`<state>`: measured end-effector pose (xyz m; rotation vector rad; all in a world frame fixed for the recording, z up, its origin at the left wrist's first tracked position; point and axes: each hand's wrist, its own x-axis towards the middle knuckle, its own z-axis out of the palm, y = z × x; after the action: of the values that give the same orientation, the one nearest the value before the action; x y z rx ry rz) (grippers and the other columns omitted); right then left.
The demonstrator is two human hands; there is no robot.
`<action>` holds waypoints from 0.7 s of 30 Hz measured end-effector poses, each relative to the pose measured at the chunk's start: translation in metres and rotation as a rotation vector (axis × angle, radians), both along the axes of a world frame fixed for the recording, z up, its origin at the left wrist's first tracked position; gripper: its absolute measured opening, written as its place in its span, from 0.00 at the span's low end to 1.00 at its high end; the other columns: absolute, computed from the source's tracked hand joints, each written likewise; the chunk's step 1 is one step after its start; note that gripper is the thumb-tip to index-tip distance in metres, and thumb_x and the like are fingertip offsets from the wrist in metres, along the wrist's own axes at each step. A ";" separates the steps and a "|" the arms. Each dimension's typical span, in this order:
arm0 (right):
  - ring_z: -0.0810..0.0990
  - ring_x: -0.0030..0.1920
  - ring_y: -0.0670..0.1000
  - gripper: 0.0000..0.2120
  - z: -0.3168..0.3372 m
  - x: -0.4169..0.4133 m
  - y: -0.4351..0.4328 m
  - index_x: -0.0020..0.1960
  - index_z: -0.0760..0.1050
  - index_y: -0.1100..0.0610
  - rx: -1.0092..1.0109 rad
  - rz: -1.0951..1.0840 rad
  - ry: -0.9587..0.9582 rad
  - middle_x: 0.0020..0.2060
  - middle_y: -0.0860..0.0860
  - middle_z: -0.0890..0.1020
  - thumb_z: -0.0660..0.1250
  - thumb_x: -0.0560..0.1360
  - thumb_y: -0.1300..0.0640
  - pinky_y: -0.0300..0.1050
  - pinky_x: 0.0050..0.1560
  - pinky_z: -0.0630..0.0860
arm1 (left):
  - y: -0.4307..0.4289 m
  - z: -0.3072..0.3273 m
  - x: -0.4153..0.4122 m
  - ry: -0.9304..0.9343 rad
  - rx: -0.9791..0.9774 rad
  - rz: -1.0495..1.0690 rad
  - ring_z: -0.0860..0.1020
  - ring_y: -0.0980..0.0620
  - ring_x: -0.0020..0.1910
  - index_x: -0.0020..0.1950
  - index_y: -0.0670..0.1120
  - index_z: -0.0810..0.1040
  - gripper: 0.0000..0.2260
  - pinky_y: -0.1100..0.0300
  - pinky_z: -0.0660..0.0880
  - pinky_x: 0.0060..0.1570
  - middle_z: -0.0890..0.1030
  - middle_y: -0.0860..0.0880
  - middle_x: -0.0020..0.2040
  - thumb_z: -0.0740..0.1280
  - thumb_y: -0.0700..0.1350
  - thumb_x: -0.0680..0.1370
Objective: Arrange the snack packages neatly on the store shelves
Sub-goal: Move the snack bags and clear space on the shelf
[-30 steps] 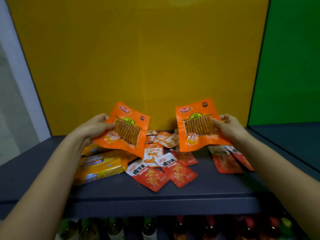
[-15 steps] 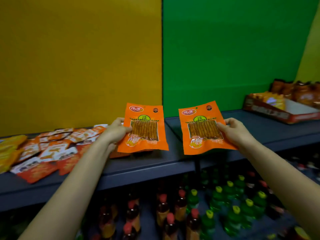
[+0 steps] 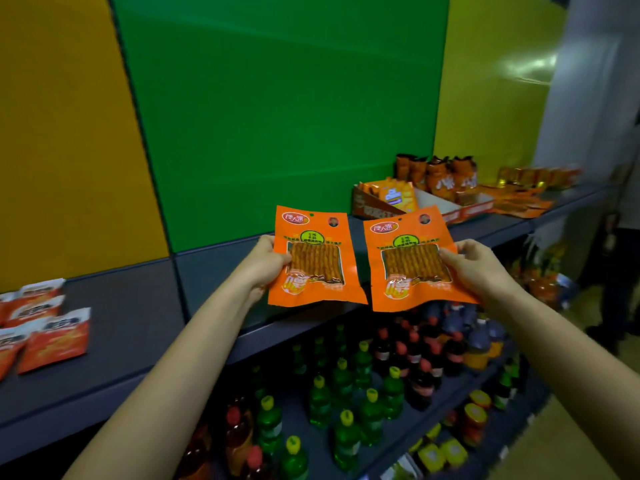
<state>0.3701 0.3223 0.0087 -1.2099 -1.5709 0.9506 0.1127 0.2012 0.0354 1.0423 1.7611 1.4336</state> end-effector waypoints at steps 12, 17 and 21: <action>0.74 0.33 0.51 0.07 0.019 0.099 0.164 0.45 0.71 0.57 0.030 -0.097 -0.044 0.40 0.56 0.77 0.63 0.78 0.54 0.45 0.35 0.70 | 0.189 0.009 0.087 -0.004 0.060 -0.076 0.77 0.53 0.39 0.67 0.42 0.62 0.15 0.59 0.75 0.39 0.76 0.43 0.54 0.57 0.36 0.80; 0.75 0.35 0.52 0.10 0.021 0.131 0.229 0.39 0.69 0.53 0.014 -0.092 -0.022 0.41 0.56 0.77 0.63 0.78 0.53 0.46 0.38 0.70 | 0.247 0.012 0.121 0.022 0.059 -0.081 0.78 0.46 0.52 0.68 0.41 0.61 0.16 0.52 0.76 0.50 0.76 0.40 0.59 0.57 0.36 0.80; 0.74 0.34 0.51 0.07 0.021 0.157 0.276 0.49 0.71 0.58 0.000 -0.067 -0.006 0.43 0.57 0.78 0.62 0.78 0.53 0.44 0.34 0.68 | 0.283 0.014 0.148 0.031 0.053 -0.062 0.77 0.43 0.57 0.69 0.43 0.60 0.18 0.52 0.75 0.51 0.74 0.39 0.63 0.58 0.36 0.80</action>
<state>0.5270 0.5986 0.0294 -1.2580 -1.5255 0.9049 0.2605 0.4839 0.0496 1.1435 1.7054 1.4398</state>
